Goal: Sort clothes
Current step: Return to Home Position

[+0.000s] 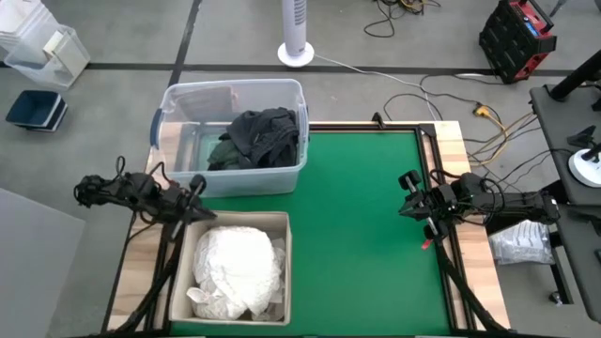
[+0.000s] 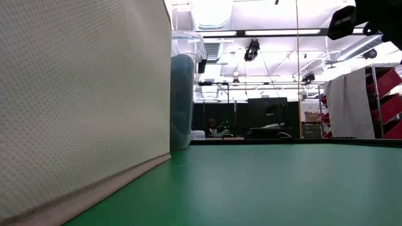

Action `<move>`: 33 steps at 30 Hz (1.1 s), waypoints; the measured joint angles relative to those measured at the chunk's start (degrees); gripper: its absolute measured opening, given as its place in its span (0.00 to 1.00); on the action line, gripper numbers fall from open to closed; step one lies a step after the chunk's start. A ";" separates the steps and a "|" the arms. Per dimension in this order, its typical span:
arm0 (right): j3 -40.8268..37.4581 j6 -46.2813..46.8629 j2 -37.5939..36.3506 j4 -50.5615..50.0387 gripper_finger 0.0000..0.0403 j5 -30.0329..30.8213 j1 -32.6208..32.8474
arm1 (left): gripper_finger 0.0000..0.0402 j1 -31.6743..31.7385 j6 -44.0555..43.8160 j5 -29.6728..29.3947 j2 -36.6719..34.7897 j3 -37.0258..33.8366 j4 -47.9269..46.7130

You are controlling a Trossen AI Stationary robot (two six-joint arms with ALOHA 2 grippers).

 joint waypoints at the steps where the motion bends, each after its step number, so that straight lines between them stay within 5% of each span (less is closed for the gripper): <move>1: 0.00 0.00 0.00 0.00 0.03 0.01 0.00 | 0.00 0.02 0.12 -1.02 0.00 0.04 -0.37; 33: -0.74 -2.11 0.42 -3.06 0.03 2.35 0.00 | 0.00 0.09 2.86 -5.33 0.21 0.09 -3.96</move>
